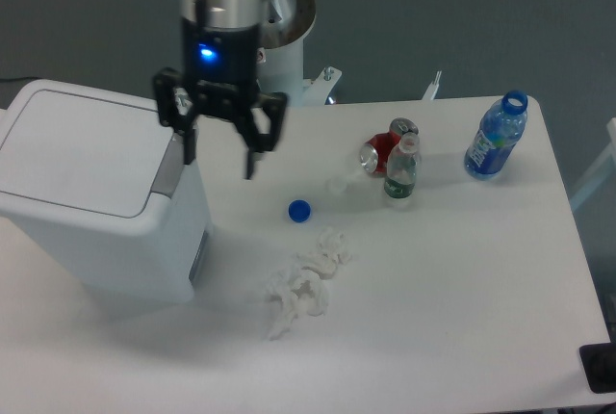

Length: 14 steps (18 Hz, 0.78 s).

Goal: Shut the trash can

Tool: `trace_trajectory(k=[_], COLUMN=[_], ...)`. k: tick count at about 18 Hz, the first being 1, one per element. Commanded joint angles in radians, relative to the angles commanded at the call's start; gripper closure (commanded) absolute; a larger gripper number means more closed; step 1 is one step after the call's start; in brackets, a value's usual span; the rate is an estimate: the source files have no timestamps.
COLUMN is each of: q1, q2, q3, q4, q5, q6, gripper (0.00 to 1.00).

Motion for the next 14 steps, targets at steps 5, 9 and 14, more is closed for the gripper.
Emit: trace_trajectory(k=[5, 9, 14], q1=[0.078, 0.098, 0.112], q2=[-0.083, -0.133, -0.21], q3=[0.032, 0.078, 0.09], q4=[0.034, 0.025, -0.024], q5=[0.041, 0.115, 0.233], q6=[0.109, 0.168, 0.292], gripper=[0.0, 0.0, 0.0])
